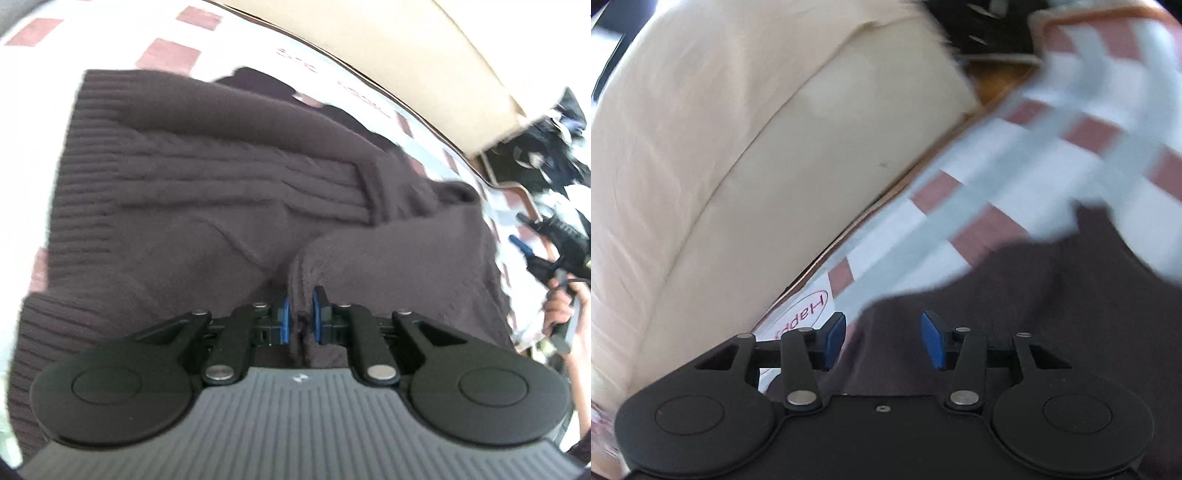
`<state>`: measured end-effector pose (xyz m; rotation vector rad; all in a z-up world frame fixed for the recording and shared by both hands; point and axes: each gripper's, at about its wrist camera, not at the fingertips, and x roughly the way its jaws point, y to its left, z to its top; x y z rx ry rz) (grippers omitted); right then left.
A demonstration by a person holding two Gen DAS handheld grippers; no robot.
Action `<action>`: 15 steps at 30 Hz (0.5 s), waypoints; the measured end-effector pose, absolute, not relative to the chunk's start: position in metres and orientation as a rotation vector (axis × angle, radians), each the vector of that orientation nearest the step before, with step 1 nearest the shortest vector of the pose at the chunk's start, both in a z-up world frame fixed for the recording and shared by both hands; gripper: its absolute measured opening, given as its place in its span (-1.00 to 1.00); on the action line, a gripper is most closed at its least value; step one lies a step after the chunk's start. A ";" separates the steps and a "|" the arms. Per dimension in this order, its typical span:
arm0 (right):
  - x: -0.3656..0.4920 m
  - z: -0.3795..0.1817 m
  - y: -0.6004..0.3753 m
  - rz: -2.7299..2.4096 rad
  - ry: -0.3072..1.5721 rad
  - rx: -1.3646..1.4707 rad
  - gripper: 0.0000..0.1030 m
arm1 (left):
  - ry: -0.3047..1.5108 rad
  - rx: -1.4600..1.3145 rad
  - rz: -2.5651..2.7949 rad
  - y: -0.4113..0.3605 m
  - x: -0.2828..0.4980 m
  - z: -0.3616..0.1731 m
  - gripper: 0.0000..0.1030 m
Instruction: Fold clothes
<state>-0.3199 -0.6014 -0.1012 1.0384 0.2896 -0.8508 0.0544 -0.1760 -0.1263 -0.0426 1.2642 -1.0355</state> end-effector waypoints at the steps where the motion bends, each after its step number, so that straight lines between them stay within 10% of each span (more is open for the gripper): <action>1: -0.332 -0.103 -0.590 -0.880 0.310 1.021 0.00 | 1.285 -0.008 -1.026 -0.178 0.052 -0.130 -0.77; 15: -0.500 -0.154 -0.486 -1.176 0.237 1.209 0.00 | 1.172 -0.007 -1.114 -0.188 0.035 -0.085 -0.39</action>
